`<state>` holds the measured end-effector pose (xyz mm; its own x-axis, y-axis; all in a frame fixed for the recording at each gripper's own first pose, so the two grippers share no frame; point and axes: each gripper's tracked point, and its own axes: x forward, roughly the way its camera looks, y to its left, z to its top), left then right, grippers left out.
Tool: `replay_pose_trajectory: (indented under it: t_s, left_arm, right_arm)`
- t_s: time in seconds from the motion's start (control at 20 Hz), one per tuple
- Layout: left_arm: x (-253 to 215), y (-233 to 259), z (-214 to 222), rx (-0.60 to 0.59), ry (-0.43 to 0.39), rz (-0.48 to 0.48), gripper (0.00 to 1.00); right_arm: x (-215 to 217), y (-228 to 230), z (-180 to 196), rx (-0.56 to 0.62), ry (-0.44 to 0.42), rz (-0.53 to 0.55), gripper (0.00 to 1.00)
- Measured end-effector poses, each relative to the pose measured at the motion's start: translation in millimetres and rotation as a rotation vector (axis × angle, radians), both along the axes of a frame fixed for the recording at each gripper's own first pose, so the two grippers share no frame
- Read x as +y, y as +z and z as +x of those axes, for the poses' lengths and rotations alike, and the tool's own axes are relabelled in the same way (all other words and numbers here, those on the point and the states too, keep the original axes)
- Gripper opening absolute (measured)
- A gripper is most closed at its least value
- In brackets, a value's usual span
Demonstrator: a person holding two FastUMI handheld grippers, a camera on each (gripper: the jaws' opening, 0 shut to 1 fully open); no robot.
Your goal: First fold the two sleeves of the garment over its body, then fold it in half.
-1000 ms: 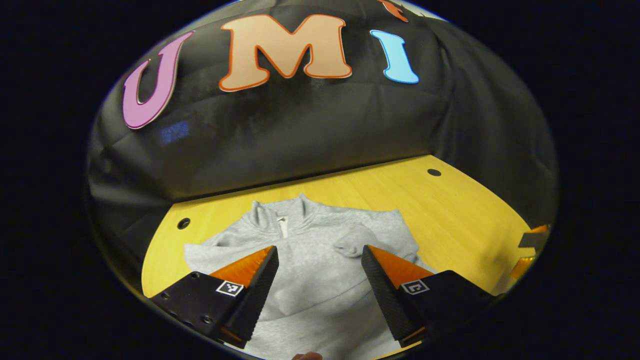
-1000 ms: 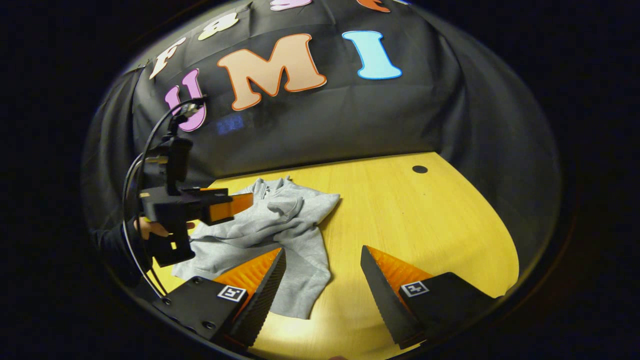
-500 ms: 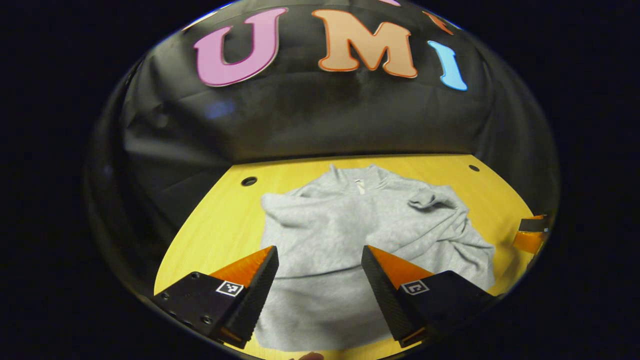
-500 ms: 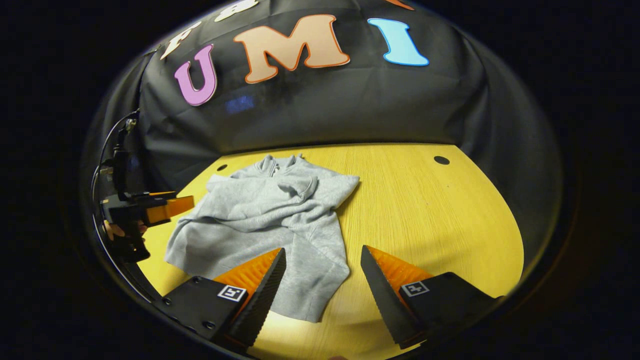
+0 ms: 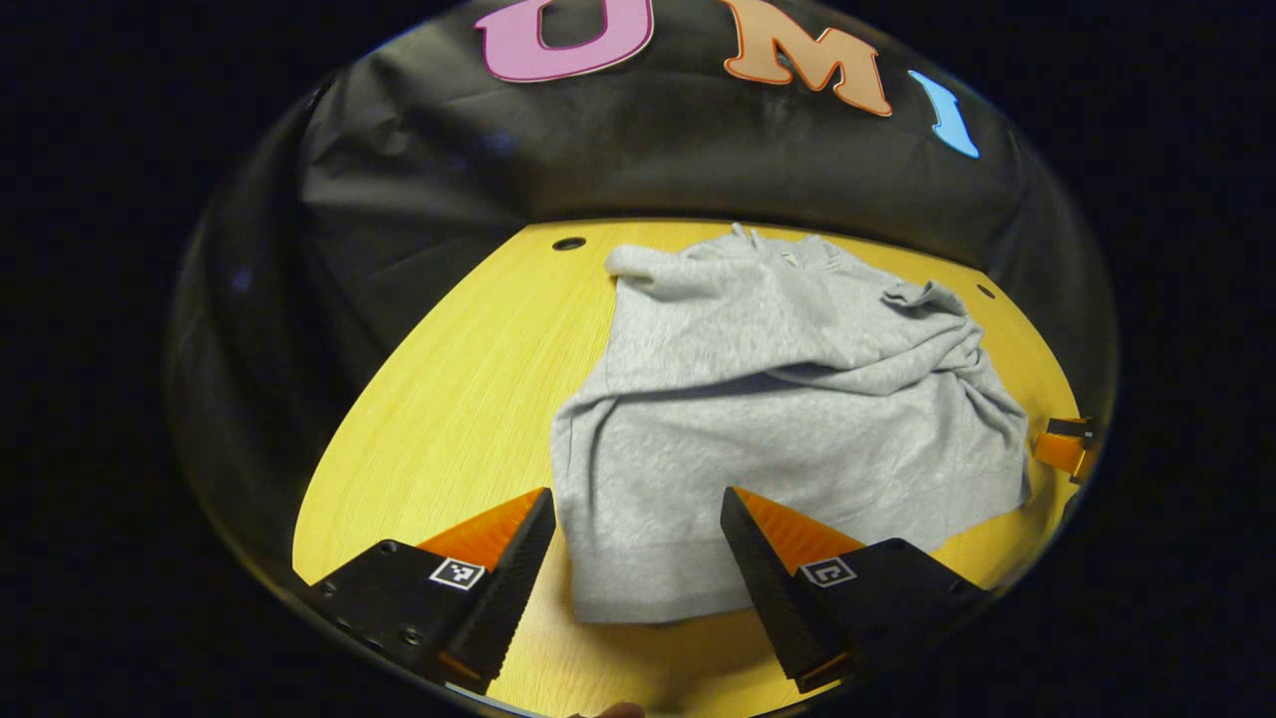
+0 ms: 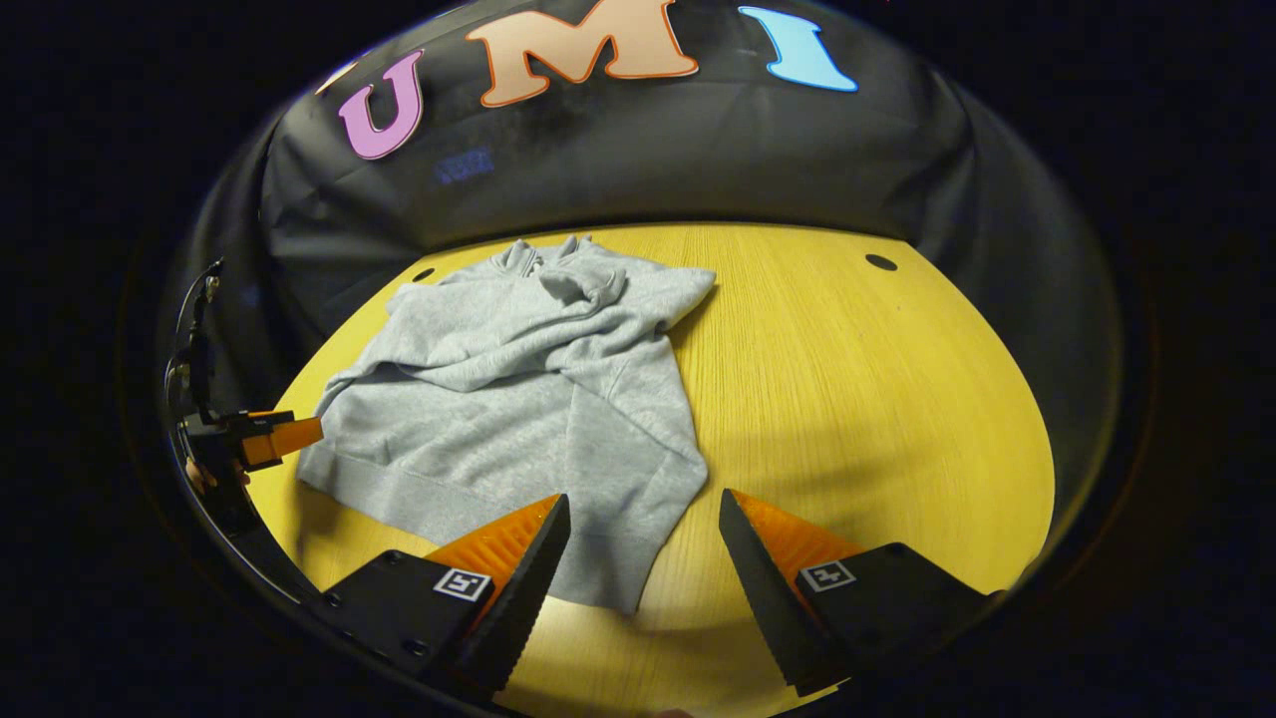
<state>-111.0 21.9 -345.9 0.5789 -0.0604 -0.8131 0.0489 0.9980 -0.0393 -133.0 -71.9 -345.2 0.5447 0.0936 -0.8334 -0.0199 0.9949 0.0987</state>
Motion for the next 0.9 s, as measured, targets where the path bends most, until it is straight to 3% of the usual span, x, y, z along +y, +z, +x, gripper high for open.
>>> replay_pose_trajectory:
  t_s: [0.05, 0.25, 0.3, 0.4, 0.45, 0.5, 0.65, 0.7, 0.8, 0.9]
  left_arm:
    - [2, -4, -3, 0.012, 0.014, -0.004, 0.98]
    - [1, -13, -20, 0.054, 0.023, -0.044, 0.98]
    - [1, -14, -23, 0.061, 0.019, -0.053, 0.98]
    - [-1, -16, -20, 0.055, 0.015, -0.072, 0.98]
    - [-1, -16, -20, 0.053, 0.010, -0.076, 0.98]
    - [-2, -17, -19, 0.052, 0.003, -0.076, 0.99]
    - [-2, -16, -20, 0.044, 0.011, -0.077, 0.98]
    - [-4, -15, -19, 0.035, 0.011, -0.080, 0.96]
    - [-9, -15, -19, 0.033, -0.011, -0.086, 0.87]
    - [-16, -15, -17, 0.033, -0.048, -0.102, 0.70]
  right_arm:
    - [2, -3, -3, 0.009, 0.002, -0.002, 0.96]
    - [5, -11, -7, 0.030, 0.017, -0.020, 0.97]
    - [6, -12, -8, 0.038, 0.018, -0.020, 0.92]
    - [10, -17, -12, 0.054, 0.027, -0.016, 0.96]
    - [12, -19, -13, 0.063, 0.034, -0.017, 0.92]
    - [13, -22, -15, 0.074, 0.044, -0.022, 0.97]
    - [17, -27, -18, 0.078, 0.072, -0.047, 0.97]
    - [16, -26, -20, 0.078, 0.081, -0.063, 0.92]
    - [21, -27, -21, 0.088, 0.097, -0.061, 0.91]
    - [33, -27, -22, 0.111, 0.094, -0.023, 0.51]
